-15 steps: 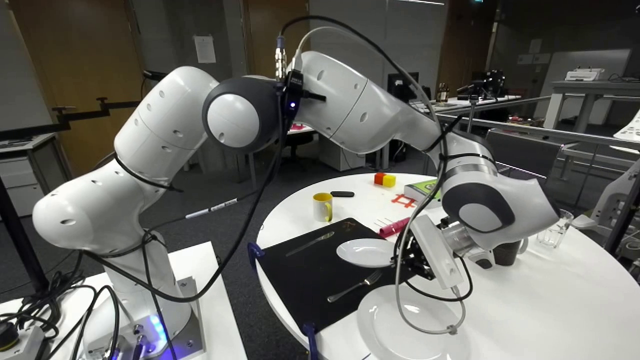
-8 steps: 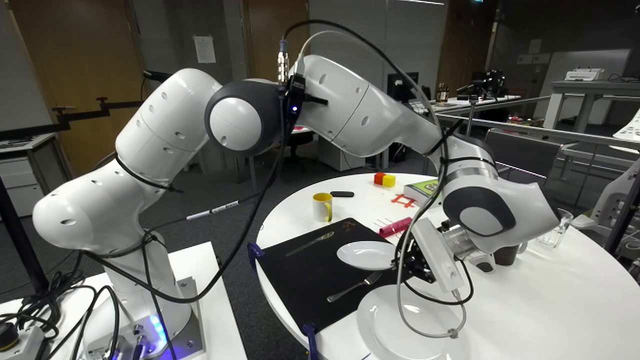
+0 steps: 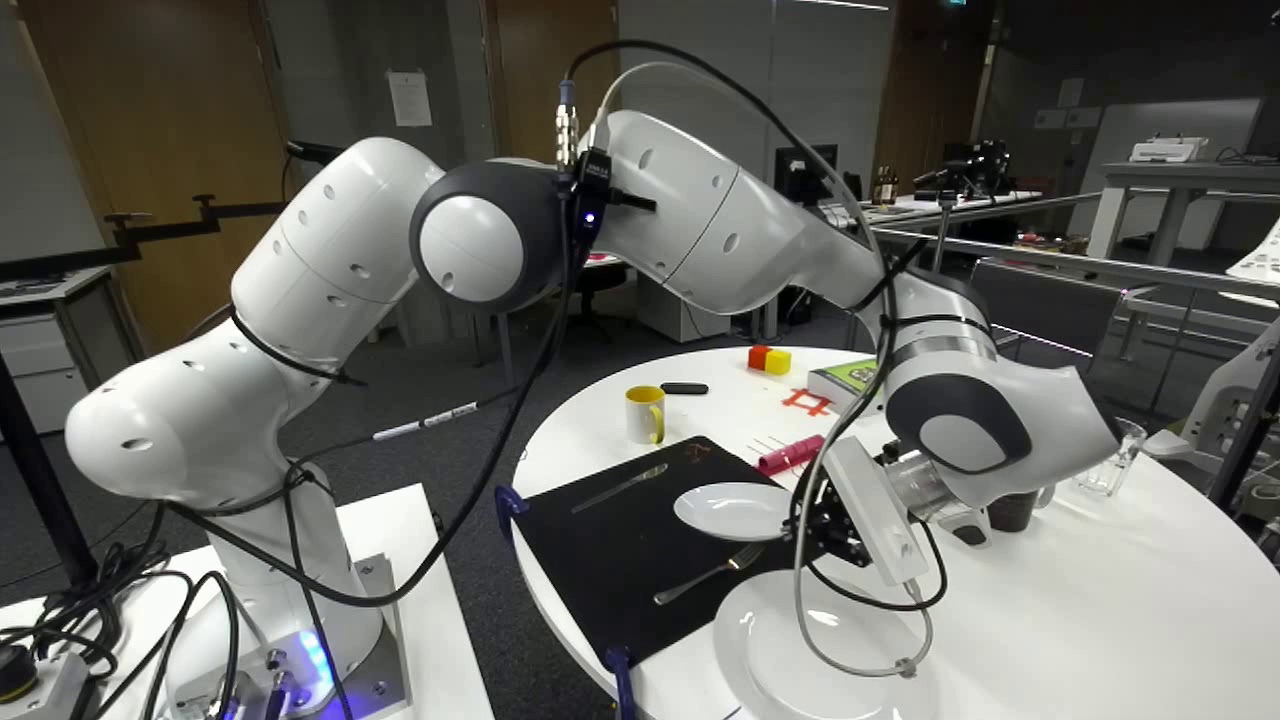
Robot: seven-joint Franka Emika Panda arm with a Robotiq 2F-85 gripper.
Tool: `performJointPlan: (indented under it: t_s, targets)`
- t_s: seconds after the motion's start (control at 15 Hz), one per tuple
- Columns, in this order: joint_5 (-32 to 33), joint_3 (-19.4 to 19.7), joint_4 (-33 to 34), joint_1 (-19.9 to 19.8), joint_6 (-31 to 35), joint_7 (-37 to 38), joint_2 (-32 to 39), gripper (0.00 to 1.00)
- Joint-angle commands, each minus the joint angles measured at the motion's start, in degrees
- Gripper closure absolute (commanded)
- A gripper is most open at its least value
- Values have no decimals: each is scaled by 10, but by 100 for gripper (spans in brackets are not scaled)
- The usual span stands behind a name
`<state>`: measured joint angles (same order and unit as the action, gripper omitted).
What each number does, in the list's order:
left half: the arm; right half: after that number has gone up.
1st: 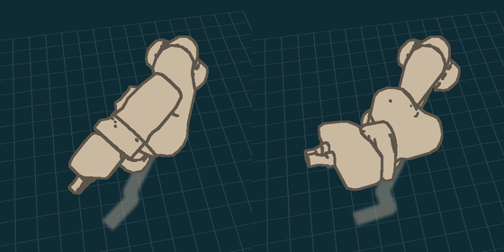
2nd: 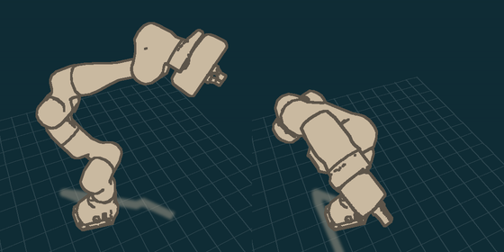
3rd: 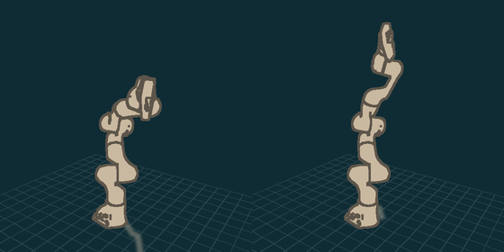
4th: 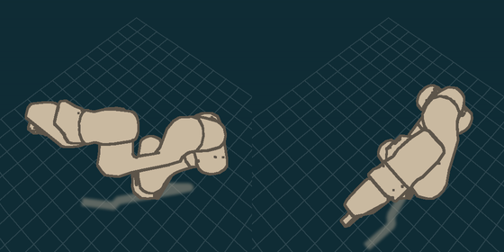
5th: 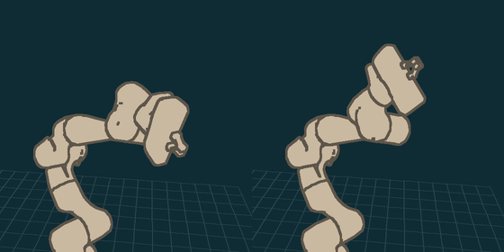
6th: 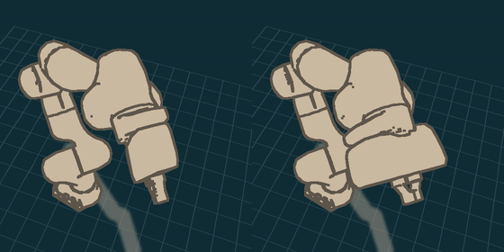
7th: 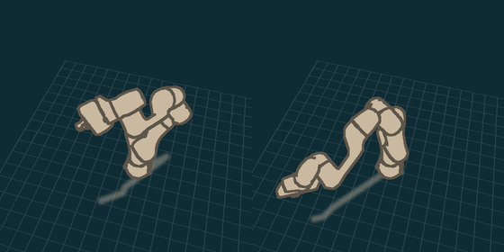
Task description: Place the smaller white plate on the black mat between the fork and knife
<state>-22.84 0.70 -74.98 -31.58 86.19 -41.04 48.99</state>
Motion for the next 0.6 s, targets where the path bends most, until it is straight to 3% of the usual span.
performJointPlan:
  t_s: [0.0,0.53]
  targets:
    - [-2,4,5,2,-3,-1,2,97]
    - [-7,1,-3,5,2,-3,-3,99]
